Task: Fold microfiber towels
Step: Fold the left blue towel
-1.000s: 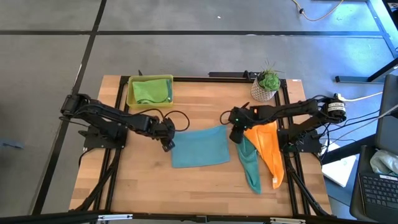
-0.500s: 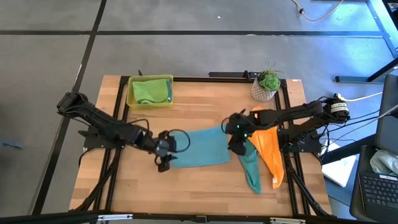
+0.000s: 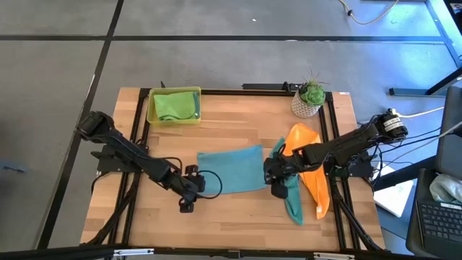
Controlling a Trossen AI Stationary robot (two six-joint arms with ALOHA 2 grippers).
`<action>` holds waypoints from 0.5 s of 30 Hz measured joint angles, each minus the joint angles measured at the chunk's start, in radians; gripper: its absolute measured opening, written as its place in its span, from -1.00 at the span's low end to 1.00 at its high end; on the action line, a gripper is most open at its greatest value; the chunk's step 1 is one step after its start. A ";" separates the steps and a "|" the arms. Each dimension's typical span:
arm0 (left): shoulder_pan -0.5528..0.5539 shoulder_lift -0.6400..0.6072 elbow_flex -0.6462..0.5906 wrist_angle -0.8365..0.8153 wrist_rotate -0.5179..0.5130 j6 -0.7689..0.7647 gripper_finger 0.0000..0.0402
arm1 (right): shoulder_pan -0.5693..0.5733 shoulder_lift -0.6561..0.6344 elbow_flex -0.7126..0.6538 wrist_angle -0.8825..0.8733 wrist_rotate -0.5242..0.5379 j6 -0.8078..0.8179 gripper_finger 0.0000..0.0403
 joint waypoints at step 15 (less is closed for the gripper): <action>0.029 0.118 -0.001 0.066 0.018 0.051 -0.01 | 0.009 0.171 -0.001 0.088 0.026 -0.293 0.15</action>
